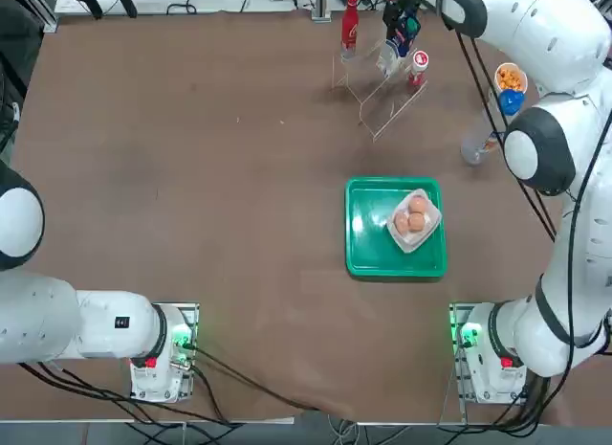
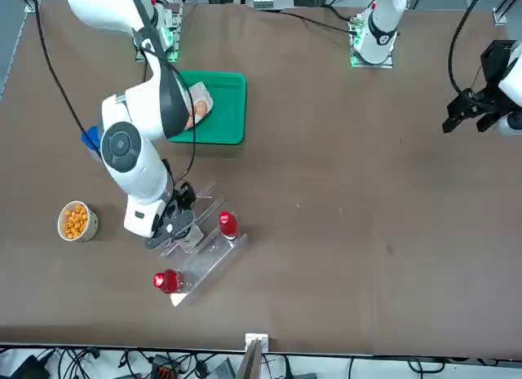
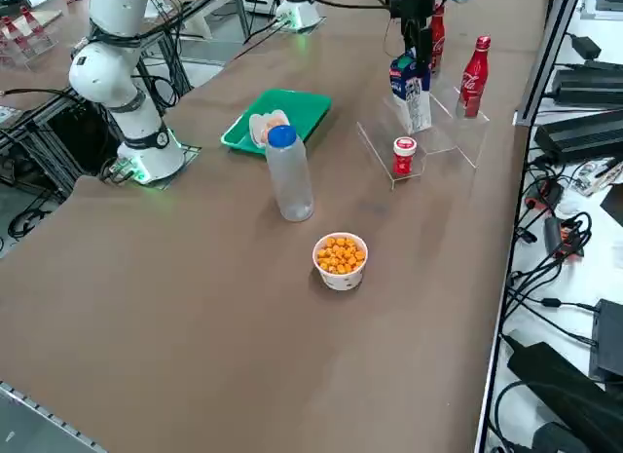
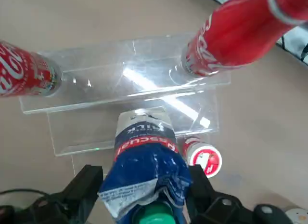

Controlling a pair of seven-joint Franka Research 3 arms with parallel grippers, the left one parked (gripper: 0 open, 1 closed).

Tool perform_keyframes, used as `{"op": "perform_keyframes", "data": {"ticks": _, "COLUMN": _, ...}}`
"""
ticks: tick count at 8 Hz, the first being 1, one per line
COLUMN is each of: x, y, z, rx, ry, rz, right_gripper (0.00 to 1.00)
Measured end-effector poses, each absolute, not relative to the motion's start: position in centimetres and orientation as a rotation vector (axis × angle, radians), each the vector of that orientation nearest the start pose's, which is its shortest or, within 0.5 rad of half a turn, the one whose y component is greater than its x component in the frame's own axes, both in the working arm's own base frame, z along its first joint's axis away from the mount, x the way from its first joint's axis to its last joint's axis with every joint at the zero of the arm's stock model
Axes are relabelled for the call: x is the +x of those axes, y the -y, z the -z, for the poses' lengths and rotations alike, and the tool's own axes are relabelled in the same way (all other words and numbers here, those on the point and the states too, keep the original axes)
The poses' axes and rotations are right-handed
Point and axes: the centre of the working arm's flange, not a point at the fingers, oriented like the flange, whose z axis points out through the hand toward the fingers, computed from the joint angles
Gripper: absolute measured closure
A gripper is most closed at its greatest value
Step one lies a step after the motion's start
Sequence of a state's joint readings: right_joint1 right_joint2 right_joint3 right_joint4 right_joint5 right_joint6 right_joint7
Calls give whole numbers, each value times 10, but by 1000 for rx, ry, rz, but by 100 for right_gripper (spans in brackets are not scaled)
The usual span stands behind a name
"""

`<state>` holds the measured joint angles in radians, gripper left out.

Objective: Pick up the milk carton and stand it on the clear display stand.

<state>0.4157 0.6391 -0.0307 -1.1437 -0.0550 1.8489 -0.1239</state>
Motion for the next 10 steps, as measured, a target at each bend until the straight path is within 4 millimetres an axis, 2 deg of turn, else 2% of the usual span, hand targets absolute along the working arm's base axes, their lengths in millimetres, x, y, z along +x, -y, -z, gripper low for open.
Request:
{"op": "perform_keyframes", "data": {"ticks": 4, "x": 689, "y": -284, "z": -440, "rx": -3098, "ry": 778, "rz": 163, "right_gripper": 0}}
{"op": "perform_keyframes", "data": {"ticks": 10, "x": 693, "y": -299, "z": -431, "rx": -3098, "ry": 705, "rz": 246, "right_gripper": 1}}
